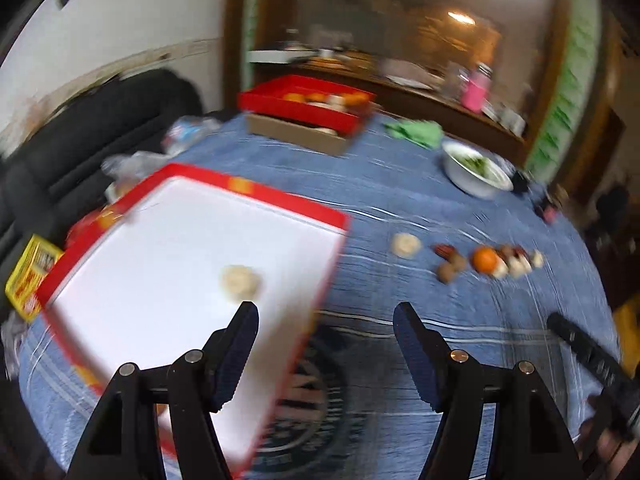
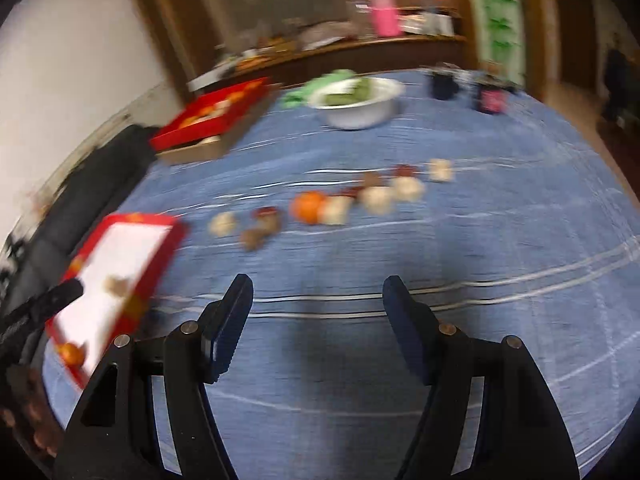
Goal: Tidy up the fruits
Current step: 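Grasp a small white cube with the right gripper while the left grasps a brown round fruit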
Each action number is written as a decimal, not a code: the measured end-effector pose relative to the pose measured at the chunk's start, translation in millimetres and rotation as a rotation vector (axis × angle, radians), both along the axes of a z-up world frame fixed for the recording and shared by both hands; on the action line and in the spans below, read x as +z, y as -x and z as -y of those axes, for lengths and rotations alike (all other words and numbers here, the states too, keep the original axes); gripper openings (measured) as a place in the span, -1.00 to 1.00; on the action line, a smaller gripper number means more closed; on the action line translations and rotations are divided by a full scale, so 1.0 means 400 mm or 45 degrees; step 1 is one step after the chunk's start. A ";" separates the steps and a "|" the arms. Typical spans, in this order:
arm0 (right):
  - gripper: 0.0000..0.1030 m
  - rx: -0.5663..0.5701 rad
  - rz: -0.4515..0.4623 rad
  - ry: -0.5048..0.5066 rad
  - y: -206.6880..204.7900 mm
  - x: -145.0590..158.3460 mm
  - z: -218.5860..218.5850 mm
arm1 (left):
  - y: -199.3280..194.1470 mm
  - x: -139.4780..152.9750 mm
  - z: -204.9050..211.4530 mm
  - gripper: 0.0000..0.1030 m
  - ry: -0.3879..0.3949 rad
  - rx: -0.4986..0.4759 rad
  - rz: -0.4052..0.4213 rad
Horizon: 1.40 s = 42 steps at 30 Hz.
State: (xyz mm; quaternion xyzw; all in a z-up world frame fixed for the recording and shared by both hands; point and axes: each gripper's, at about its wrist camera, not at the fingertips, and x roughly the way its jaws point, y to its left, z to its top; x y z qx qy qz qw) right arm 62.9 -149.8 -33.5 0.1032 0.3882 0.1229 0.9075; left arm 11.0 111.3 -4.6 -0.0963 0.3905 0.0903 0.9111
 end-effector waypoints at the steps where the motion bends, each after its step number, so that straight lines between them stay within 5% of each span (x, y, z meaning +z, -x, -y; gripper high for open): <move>1: 0.31 -0.033 -0.007 0.002 -0.009 -0.005 0.028 | -0.018 -0.008 0.033 0.32 -0.024 -0.036 -0.019; 11: 0.29 -0.196 -0.018 0.061 -0.180 -0.015 0.172 | -0.151 -0.085 0.178 0.32 -0.072 -0.187 -0.107; 19: -0.13 -0.194 -0.077 0.182 -0.344 -0.059 0.157 | -0.216 -0.137 0.156 0.32 -0.009 -0.164 -0.140; 21: -0.37 -0.192 -0.104 0.205 -0.367 -0.073 0.154 | -0.224 -0.141 0.164 0.32 -0.003 -0.177 -0.138; 23: -0.43 -0.170 -0.113 0.198 -0.376 -0.081 0.149 | -0.232 -0.145 0.173 0.32 0.001 -0.188 -0.141; 26: -0.77 -0.133 -0.100 0.238 -0.376 -0.073 0.126 | -0.250 -0.149 0.192 0.32 0.003 -0.206 -0.151; 34: -0.77 -0.139 -0.071 0.127 -0.334 -0.077 0.162 | -0.306 -0.159 0.227 0.31 0.015 -0.222 -0.149; 42: -0.77 -0.138 -0.008 -0.012 -0.315 -0.051 0.203 | -0.336 -0.173 0.243 -0.53 -0.069 -0.199 -0.141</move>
